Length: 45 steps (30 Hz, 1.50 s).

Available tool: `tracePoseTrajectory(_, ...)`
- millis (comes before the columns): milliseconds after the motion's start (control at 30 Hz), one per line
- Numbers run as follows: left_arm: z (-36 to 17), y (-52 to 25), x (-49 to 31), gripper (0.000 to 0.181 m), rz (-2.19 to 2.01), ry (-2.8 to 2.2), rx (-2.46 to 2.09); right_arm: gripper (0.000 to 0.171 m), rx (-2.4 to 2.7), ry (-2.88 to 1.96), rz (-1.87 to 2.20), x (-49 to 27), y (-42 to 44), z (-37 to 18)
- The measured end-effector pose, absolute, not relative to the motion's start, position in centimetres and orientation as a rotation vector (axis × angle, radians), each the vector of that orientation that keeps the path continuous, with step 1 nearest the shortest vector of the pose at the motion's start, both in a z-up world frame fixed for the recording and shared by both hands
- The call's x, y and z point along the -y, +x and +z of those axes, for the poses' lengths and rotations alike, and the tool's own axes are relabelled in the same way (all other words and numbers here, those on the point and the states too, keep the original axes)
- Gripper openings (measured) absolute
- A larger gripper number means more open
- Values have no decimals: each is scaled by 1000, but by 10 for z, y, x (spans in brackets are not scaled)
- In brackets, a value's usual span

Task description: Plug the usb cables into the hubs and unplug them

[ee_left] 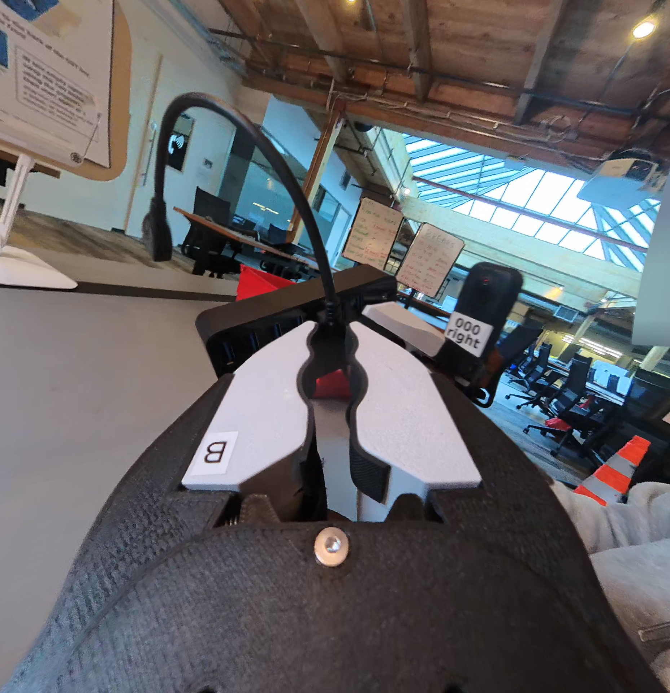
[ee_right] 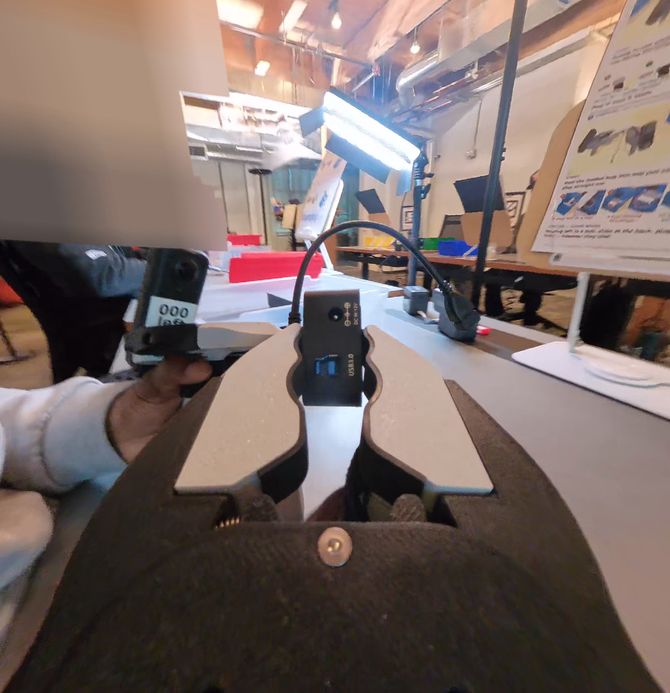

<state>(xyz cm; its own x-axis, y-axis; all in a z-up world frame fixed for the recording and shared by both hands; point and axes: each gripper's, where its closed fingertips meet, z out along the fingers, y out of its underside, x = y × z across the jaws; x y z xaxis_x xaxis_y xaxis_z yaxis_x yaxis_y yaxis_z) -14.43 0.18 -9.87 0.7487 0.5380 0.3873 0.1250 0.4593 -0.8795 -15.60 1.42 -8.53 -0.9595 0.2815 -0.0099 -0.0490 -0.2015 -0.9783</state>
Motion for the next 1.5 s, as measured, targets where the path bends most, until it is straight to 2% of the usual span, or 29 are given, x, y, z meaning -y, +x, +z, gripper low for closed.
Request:
tracePoseTrajectory(200, -102, -147, 4, 10, 318, -1080, 743, 27, 1827, -369, 2260, -16, -166, -92)
tracePoseTrajectory(567, -107, -146, 4, 6, 367, -1139, 735, 28, 1789, -234, 2143, -14, -156, -89)
tracePoseTrajectory(767, -92, -142, 1, 6, 366, -1078, 671, 28, 1747, -254, 2255, -18, -156, -76)
tracePoseTrajectory(867, -83, -142, 13, 21, 474, -1001, 665, 29, 1558, -339, 2186, -48, -175, -37)
tracePoseTrajectory(967, -78, -142, 27, 23, 517, -913, 686, 14, 1338, -474, 2016, -110, -201, 19)
tracePoseTrajectory(1033, -80, -144, 25, 23, 476, -921, 700, 4, 1385, -490, 1948, -135, -209, 41)
tracePoseTrajectory(1067, -82, -144, 22, 24, 453, -936, 704, 0, 1437, -515, 1900, -140, -216, 42)
tracePoseTrajectory(1233, -83, -143, 20, 25, 504, -969, 687, 0, 1712, -524, 1845, -135, -217, 10)
tracePoseTrajectory(1267, -83, -143, 19, 25, 506, -973, 689, 6, 1764, -531, 1845, -134, -212, -1)
tracePoseTrajectory(1367, -86, -144, 16, 25, 462, -984, 698, 44, 1943, -612, 1719, -140, -202, -41)
tracePoseTrajectory(1500, -88, -146, 19, 25, 450, -969, 723, 83, 2133, -852, 1346, -166, -197, -105)
